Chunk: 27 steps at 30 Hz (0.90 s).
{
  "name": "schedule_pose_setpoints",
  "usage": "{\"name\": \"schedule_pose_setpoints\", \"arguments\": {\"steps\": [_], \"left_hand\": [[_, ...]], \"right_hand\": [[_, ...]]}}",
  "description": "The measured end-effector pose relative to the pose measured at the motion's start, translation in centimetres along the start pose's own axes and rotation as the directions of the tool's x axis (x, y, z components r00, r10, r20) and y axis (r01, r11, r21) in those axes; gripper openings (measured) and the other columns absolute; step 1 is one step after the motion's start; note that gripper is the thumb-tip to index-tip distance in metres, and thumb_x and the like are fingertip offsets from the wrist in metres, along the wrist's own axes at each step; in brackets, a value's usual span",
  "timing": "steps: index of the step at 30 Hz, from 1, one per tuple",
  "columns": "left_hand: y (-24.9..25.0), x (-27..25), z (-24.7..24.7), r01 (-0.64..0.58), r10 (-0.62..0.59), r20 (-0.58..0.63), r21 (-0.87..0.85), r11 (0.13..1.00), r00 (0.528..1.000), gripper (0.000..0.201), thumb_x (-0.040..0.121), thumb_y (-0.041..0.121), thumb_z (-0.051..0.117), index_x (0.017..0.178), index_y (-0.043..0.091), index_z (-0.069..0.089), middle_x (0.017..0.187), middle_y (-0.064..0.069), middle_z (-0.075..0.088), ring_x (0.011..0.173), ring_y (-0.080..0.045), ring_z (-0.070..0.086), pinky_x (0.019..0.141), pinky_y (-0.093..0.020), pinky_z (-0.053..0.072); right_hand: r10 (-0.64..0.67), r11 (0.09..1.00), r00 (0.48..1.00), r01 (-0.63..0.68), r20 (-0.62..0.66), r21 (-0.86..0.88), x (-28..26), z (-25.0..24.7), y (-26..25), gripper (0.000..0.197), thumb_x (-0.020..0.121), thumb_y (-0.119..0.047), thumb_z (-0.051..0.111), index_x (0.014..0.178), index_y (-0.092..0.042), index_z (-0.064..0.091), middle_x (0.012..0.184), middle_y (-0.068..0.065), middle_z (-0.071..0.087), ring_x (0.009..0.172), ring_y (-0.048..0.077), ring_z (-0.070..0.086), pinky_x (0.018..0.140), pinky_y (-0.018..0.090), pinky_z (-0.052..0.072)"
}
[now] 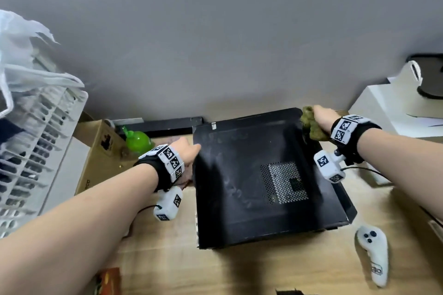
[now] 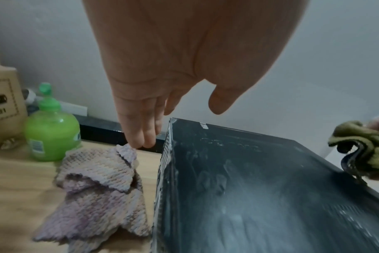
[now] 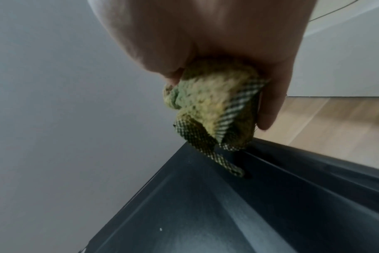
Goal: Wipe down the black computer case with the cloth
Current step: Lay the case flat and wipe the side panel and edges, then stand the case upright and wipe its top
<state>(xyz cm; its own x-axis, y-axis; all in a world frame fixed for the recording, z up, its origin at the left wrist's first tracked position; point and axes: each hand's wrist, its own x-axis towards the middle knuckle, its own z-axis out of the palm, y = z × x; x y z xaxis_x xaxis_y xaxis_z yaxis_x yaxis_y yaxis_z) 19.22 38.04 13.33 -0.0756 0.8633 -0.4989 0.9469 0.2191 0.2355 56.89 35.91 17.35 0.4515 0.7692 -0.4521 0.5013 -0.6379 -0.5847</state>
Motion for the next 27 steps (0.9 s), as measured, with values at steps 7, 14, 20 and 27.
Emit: {"name": "schedule_pose_setpoints", "arguments": {"steps": [7, 14, 20, 27], "left_hand": [[2.6, 1.9, -1.5, 0.085, -0.072, 0.085, -0.163, 0.983, 0.994, 0.058, 0.096, 0.046, 0.038, 0.115, -0.004, 0.061, 0.125, -0.026, 0.061, 0.117, -0.041, 0.057, 0.100, -0.039, 0.043], [3.0, 4.6, -1.2, 0.186, -0.134, 0.162, -0.365, 0.912, 0.978, 0.052, 0.103, 0.038, 0.033, 0.125, -0.002, 0.058, 0.130, -0.024, 0.059, 0.122, -0.037, 0.054, 0.105, -0.035, 0.039], [5.4, 3.4, -1.4, 0.245, -0.142, 0.204, -0.672, 0.699, 0.968, 0.021, 0.103, 0.034, 0.041, 0.104, 0.023, 0.059, 0.075, 0.008, 0.052, 0.087, -0.017, 0.047, 0.062, -0.023, 0.032], [5.2, 3.0, -1.4, 0.153, -0.053, 0.145, -0.866, 0.476, 0.988, 0.038, 0.079, 0.046, 0.053, 0.099, 0.014, 0.058, 0.096, -0.007, 0.056, 0.073, -0.015, 0.049, 0.063, -0.029, 0.035]], "right_hand": [[0.122, 0.991, 0.990, -0.117, 0.069, -0.065, 4.0, 3.3, -1.6, 0.056, 0.094, -0.046, 0.046, 0.123, 0.000, 0.056, 0.116, 0.021, 0.061, 0.105, 0.036, 0.060, 0.086, 0.033, 0.044], [0.146, 0.980, 0.989, -0.140, 0.035, -0.143, 6.7, 4.4, -2.7, 0.059, 0.095, -0.043, 0.047, 0.130, 0.005, 0.050, 0.135, 0.025, 0.052, 0.123, 0.038, 0.050, 0.098, 0.033, 0.038], [0.151, 0.979, 0.987, -0.142, 0.053, -0.147, 7.2, 4.4, -2.9, 0.049, 0.098, -0.035, 0.042, 0.128, 0.002, 0.054, 0.135, 0.022, 0.053, 0.124, 0.035, 0.050, 0.098, 0.032, 0.040], [0.151, 0.986, 0.987, -0.154, -0.059, -0.067, 6.9, 3.8, -2.1, 0.056, 0.091, -0.047, 0.048, 0.130, -0.008, 0.056, 0.134, 0.023, 0.052, 0.119, 0.038, 0.052, 0.096, 0.033, 0.038]]}}
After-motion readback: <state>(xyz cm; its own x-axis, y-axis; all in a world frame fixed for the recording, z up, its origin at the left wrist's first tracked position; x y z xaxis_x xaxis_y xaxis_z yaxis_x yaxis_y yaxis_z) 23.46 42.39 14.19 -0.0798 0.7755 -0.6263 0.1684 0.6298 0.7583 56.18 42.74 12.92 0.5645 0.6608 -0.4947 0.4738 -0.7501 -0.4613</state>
